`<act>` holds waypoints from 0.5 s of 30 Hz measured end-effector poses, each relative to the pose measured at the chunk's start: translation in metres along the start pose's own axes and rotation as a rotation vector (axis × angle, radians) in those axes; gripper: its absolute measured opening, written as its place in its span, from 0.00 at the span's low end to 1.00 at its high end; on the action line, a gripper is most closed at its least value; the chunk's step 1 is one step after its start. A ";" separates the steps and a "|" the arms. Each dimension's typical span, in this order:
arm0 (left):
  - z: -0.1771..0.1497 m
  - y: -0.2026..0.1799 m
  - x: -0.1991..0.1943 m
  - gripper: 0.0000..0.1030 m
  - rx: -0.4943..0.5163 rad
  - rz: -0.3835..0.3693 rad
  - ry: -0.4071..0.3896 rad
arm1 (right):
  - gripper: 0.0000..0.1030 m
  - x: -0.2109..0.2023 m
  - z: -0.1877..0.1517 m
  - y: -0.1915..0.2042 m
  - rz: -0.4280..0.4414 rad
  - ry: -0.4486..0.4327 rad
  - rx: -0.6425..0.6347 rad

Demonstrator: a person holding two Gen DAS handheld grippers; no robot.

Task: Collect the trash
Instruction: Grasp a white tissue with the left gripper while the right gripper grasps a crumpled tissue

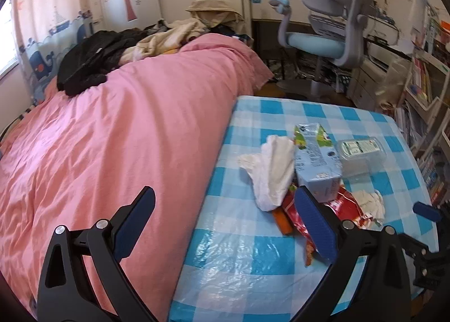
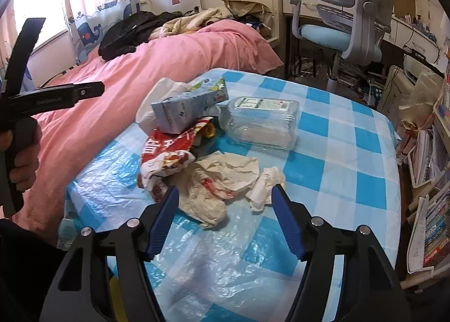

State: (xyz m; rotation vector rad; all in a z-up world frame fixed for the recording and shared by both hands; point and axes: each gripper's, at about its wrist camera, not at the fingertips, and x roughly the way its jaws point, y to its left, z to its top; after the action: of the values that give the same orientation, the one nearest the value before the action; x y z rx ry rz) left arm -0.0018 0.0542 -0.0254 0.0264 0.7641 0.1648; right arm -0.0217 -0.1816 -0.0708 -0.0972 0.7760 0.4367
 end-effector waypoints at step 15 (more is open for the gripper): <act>0.013 -0.005 0.031 0.93 0.001 0.025 0.035 | 0.46 0.039 0.003 -0.034 -0.036 0.077 0.081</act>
State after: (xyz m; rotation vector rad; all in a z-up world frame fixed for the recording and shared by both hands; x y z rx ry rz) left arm 0.0299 0.0542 -0.0371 0.0345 0.7990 0.1891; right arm 0.0193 -0.1981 -0.0986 -0.0522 0.8659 0.3689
